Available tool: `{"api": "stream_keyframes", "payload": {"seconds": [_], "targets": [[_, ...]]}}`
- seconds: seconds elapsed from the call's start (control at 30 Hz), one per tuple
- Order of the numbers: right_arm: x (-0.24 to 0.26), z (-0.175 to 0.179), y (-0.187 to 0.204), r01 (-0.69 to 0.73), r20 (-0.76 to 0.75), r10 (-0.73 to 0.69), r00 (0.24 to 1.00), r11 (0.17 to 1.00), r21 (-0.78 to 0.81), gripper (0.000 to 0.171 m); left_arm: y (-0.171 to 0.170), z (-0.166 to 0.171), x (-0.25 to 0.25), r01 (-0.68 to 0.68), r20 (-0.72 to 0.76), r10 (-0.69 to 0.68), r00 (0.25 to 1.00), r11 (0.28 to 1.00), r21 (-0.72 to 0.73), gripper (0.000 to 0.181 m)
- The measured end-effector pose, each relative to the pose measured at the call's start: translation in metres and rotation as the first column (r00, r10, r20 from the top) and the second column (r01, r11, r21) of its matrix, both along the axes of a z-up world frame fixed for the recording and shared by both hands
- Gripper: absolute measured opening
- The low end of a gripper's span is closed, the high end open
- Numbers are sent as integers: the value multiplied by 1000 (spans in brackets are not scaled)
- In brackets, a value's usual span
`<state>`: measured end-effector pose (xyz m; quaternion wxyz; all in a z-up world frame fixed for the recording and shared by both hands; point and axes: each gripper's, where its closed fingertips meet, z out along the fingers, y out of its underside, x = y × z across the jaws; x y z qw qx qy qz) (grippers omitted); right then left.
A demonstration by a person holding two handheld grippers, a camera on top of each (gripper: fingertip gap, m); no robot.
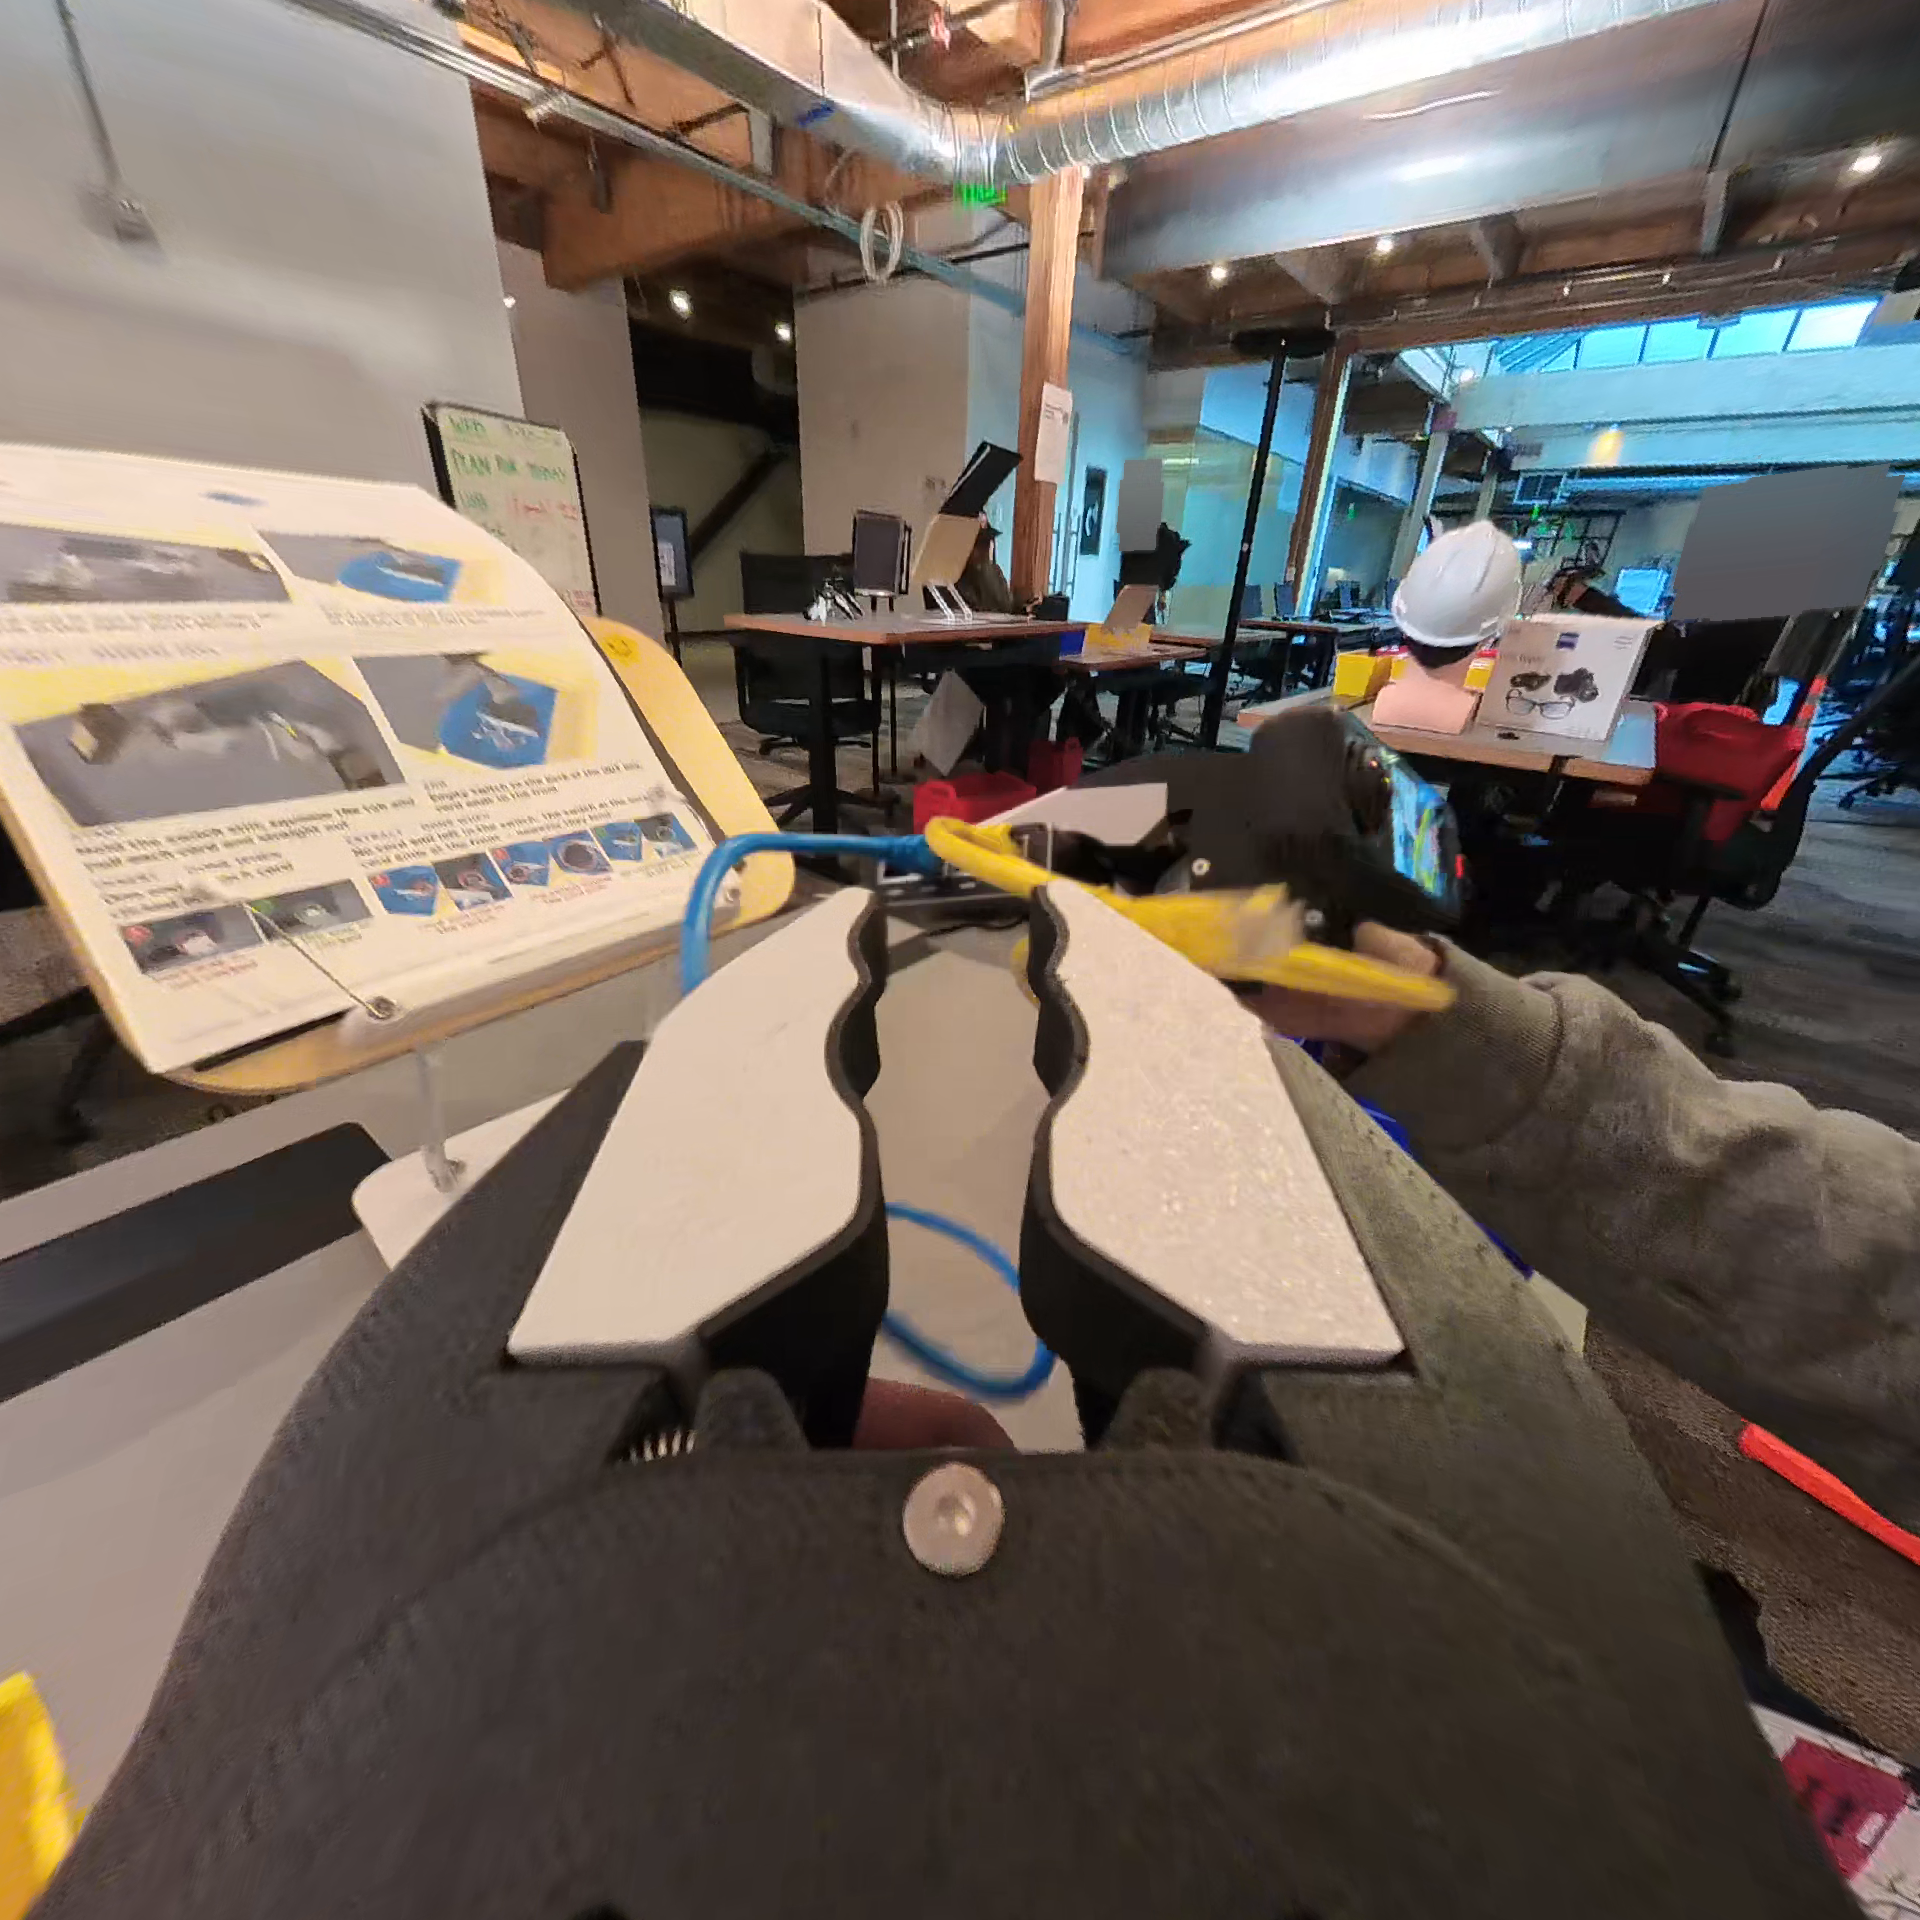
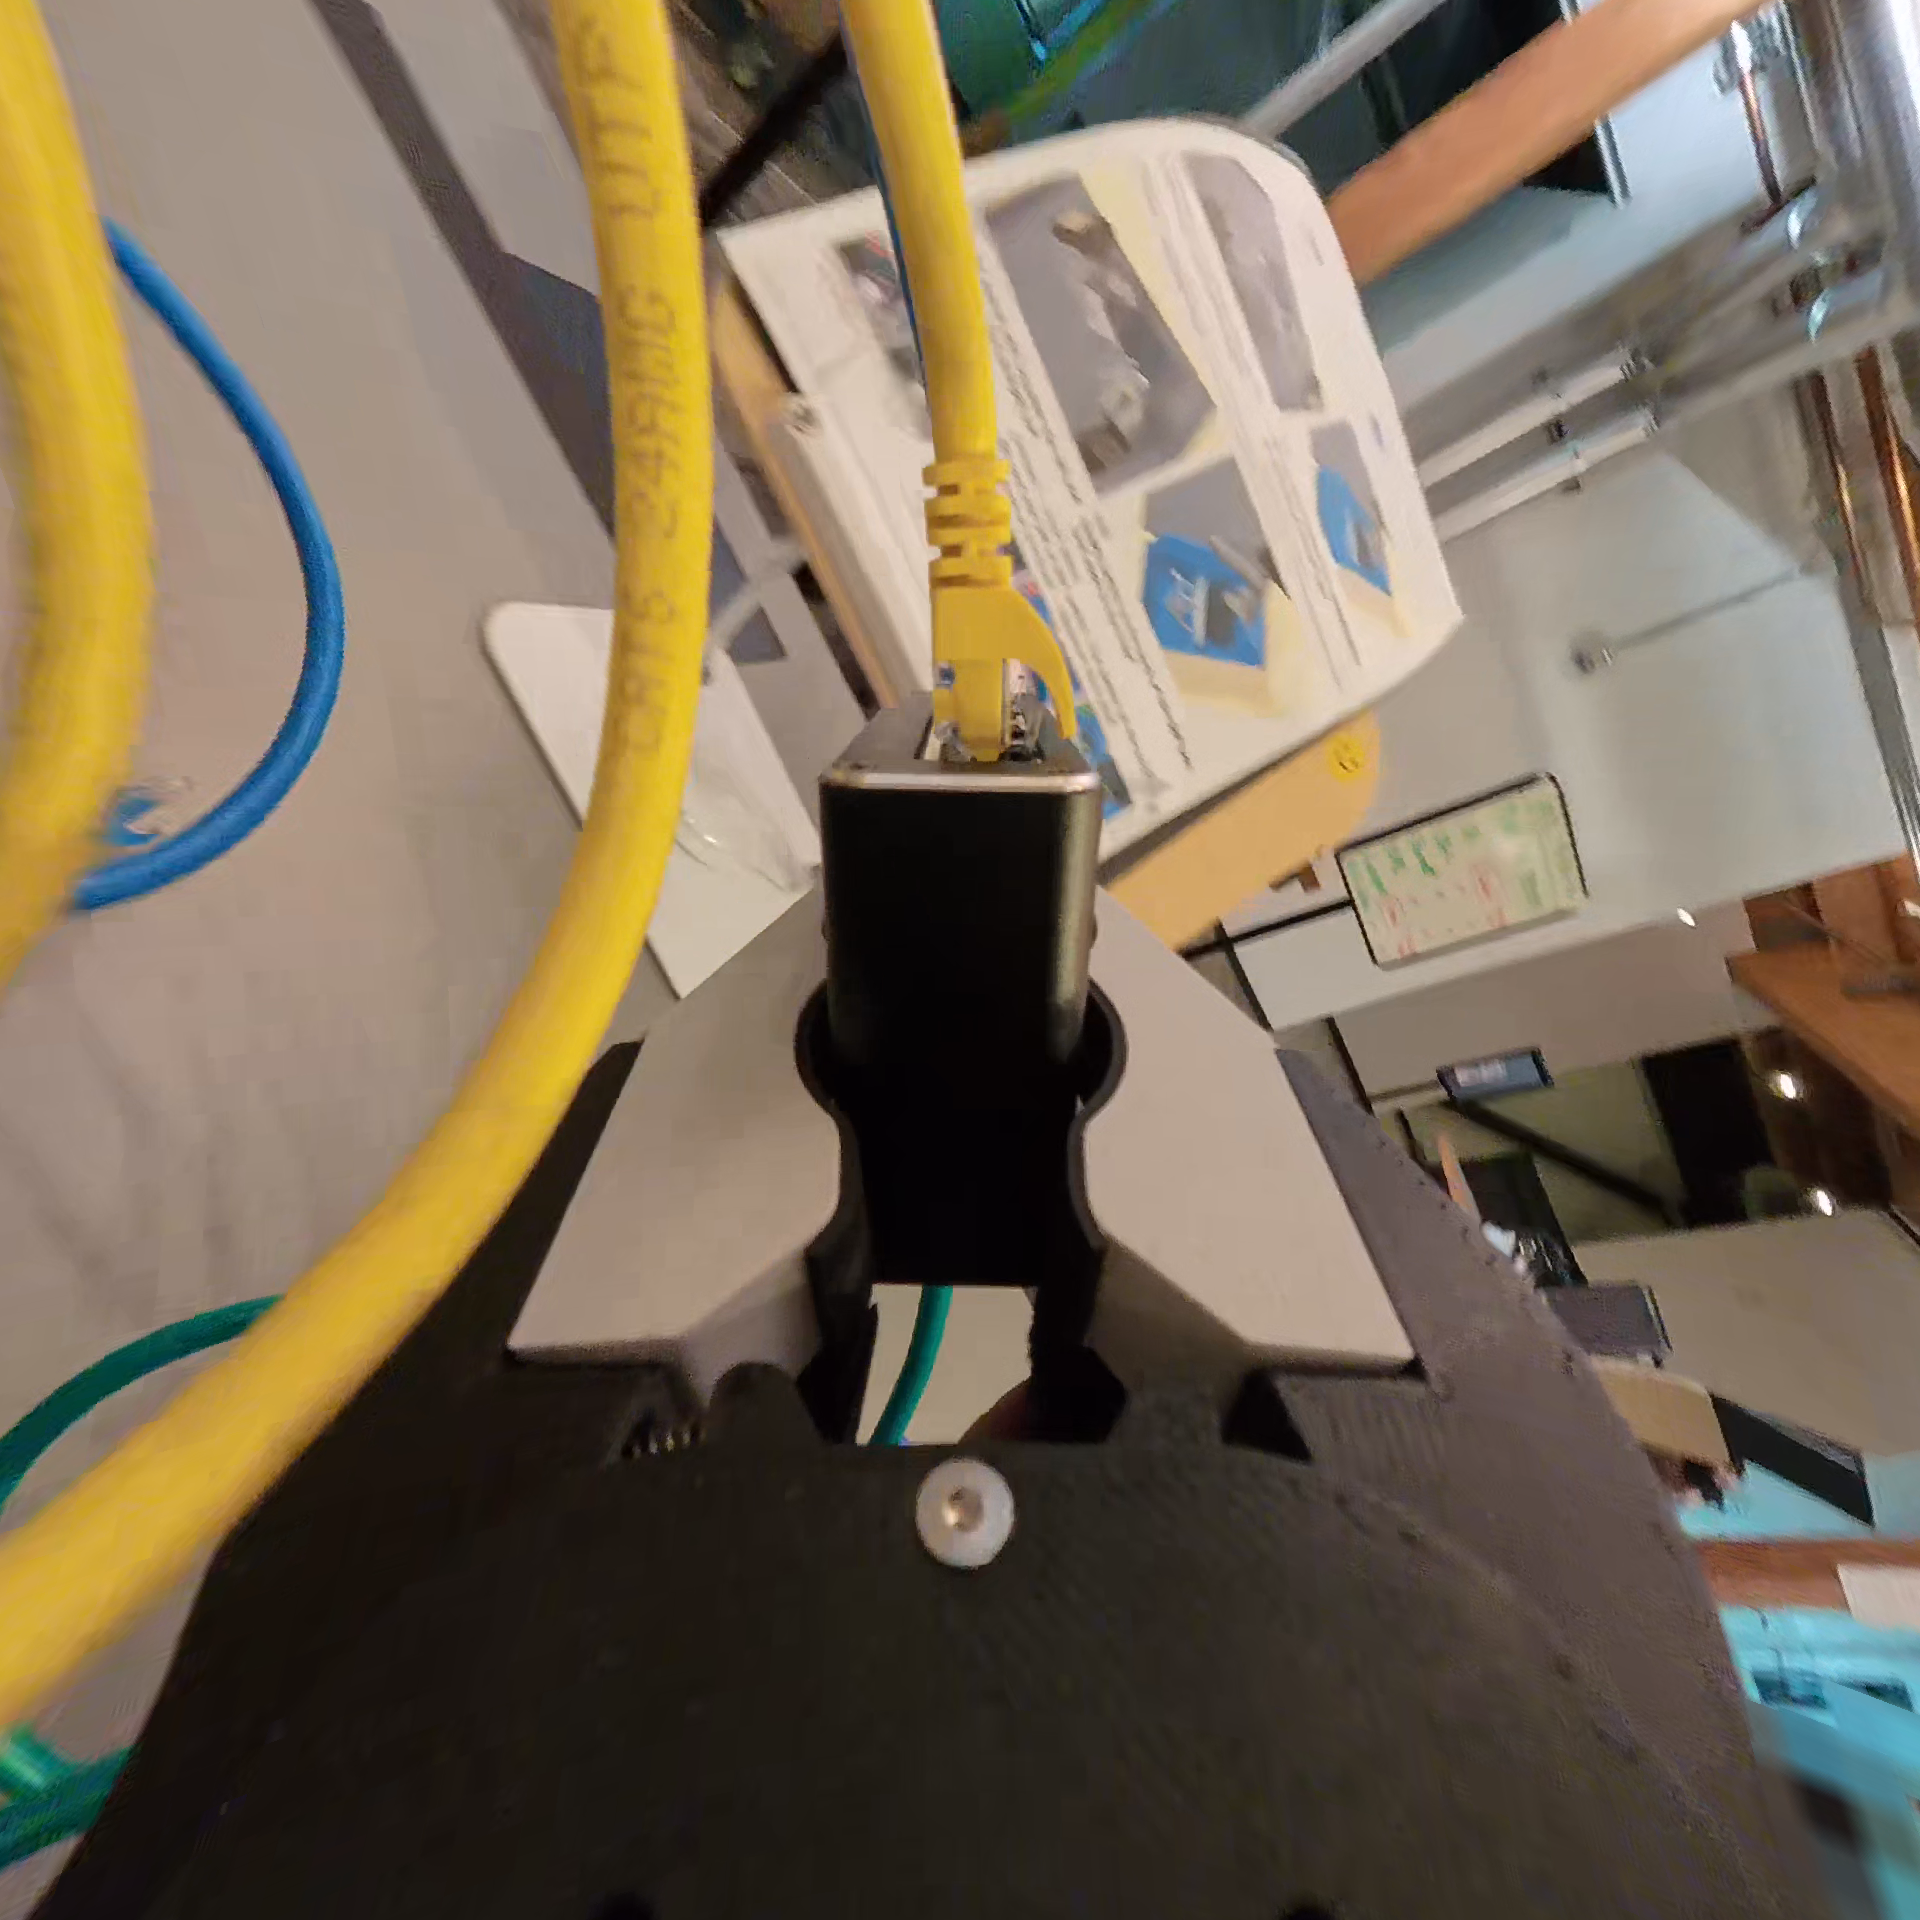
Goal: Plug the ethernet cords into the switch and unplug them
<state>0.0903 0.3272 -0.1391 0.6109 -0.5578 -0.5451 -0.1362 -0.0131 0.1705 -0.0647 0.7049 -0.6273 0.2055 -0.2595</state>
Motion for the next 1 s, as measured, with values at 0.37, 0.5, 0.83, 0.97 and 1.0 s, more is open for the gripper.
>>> {"api": "stream_keyframes", "payload": {"seconds": [0.37, 0.5, 0.83, 0.97, 1.0], "targets": [[128, 119, 55, 281, -187, -269, 945, 959, 42, 33, -9, 24, -21, -49, -25, 52, 998, 994, 96, 24], [191, 152, 71, 399, -280, -371, 885, 916, 48, 33, -6, 17, -19, -38, -31, 41, 999, 996, 84, 23], [290, 118, 90, 490, -197, -477, 857, 871, 23, 33, 1, 0, -12, -27, -58, 29, 998, 999, 47, 22], [314, 126, 88, 507, -78, -501, 862, 856, 105, 33, 4, -11, -5, -14, -85, 16, 996, 1000, 27, 22], [320, 129, 88, 510, -55, -507, 860, 852, 121, 33, 5, -13, -4, -11, -92, 13, 996, 1000, 25, 22]]}}
